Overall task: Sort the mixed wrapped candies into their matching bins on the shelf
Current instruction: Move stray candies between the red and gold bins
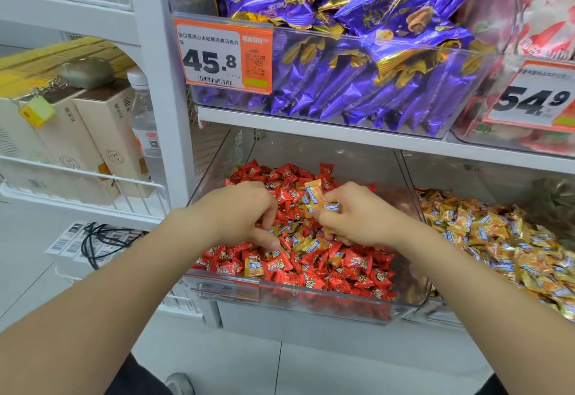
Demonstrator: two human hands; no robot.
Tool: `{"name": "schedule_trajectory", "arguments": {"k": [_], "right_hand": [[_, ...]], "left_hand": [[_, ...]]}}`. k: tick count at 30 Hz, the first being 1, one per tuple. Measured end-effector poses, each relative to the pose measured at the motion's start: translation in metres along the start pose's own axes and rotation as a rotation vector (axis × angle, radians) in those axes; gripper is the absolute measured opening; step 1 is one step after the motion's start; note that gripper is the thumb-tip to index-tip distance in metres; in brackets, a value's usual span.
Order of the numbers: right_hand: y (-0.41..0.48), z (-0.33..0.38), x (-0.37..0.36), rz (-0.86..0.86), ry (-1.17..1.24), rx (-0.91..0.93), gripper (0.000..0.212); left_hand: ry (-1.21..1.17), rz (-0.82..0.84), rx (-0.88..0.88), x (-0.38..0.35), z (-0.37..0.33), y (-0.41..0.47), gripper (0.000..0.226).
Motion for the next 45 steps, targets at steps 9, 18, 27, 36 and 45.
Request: {"name": "schedule_trajectory", "arguments": {"k": [9,18,27,36,45], "right_hand": [[-0.012,0.004,0.005,0.086,-0.167,0.062,0.041],[-0.008,-0.001,0.005,-0.045,-0.140,0.148,0.052],[-0.005,0.012,-0.008,0.015,-0.441,0.231,0.017],[0.003,0.002,-0.041,0.236,-0.507,0.126,0.030],[-0.003,-0.004,0.016,-0.114,-0.231,0.130,0.049]], "left_hand": [[-0.095,0.251,0.020,-0.026,-0.004,-0.006,0.065],[-0.035,0.218,-0.003,-0.026,-0.011,0.001,0.005],[-0.045,0.211,-0.034,-0.034,-0.018,0.003,0.026],[-0.081,0.076,-0.063,-0.027,-0.027,0.006,0.025],[0.090,-0.210,0.047,-0.008,-0.004,0.019,0.029]]}}
Point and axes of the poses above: each hand's wrist, its own y-axis towards the middle knuckle, its own x-axis out of the back of the hand, z = x × y, the point moved 5 cm from there along y, towards the middle knuckle, and after that the axes turned 8 degrees about -x, right-handed, at the moved point
